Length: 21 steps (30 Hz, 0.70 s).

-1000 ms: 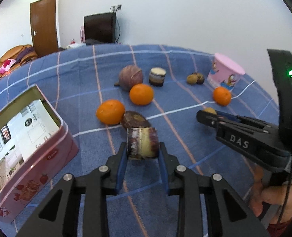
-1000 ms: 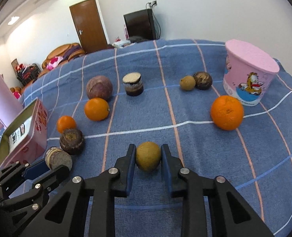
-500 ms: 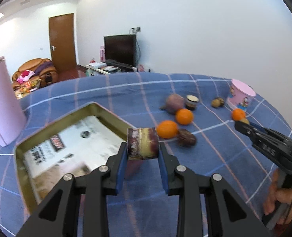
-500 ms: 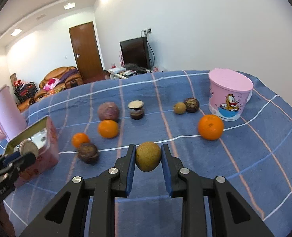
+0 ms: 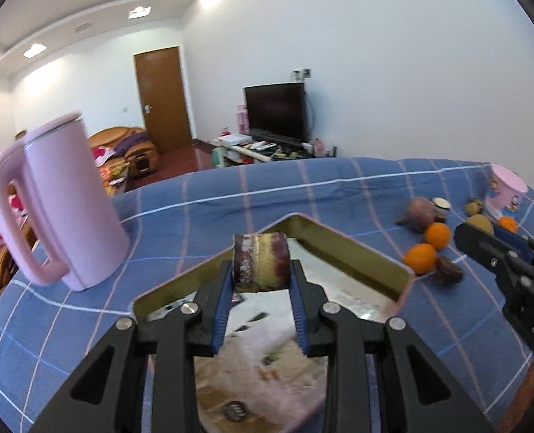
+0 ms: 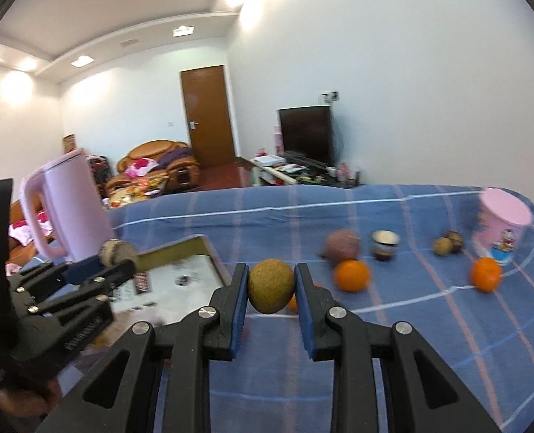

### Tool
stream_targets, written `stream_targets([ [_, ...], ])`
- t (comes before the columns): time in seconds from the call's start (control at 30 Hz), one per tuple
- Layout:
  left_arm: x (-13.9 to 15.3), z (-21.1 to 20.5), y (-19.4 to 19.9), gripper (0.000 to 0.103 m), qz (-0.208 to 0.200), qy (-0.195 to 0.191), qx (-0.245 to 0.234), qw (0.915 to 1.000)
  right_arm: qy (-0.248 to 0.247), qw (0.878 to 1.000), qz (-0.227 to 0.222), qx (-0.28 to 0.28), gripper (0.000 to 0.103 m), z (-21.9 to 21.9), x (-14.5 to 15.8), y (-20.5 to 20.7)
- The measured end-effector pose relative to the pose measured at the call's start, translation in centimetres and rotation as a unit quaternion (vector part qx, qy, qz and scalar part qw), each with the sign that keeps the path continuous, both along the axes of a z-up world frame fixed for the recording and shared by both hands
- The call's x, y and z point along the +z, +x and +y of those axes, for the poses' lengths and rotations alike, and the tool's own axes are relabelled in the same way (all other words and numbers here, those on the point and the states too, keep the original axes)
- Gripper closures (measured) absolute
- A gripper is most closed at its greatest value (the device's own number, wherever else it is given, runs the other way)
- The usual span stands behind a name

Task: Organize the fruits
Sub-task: 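Carry the jar with the left tool over the tin box while the right tool carries the yellow-green fruit there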

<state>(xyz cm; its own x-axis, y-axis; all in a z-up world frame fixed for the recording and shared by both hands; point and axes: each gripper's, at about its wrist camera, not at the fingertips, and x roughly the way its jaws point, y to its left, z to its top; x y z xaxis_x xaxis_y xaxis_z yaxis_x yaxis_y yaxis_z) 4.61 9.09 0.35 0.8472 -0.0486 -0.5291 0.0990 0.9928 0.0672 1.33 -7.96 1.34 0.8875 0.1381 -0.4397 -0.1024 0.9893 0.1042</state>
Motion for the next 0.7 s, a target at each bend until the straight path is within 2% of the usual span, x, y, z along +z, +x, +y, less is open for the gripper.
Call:
stream_targets([
  [0.13, -0.6, 1.3, 0.5, 0.071, 0.003, 0.012, 0.03, 0.9995, 0.012, 1.0, 0.008, 0.019, 0.075, 2.8, -0.6, 1.6],
  [0.23, -1.0, 2.0, 1.1, 0.071, 0.019, -0.006, 0.039, 0.999, 0.014, 0.999, 0.015, 0.03, 0.075, 4.2, -1.1, 2.3],
  [0.37, -1.7, 1.9, 1.3, 0.071, 0.028, 0.018, 0.059, 0.9977, 0.006, 0.999, 0.027, 0.045, 0.075, 5.1, -1.8, 2.9],
  [0.7, -2.4, 1.7, 1.5, 0.072, 0.037, 0.039, 0.068, 0.9963, -0.005, 0.996, 0.052, 0.075, 0.075, 6.0, -2.6, 3.0],
])
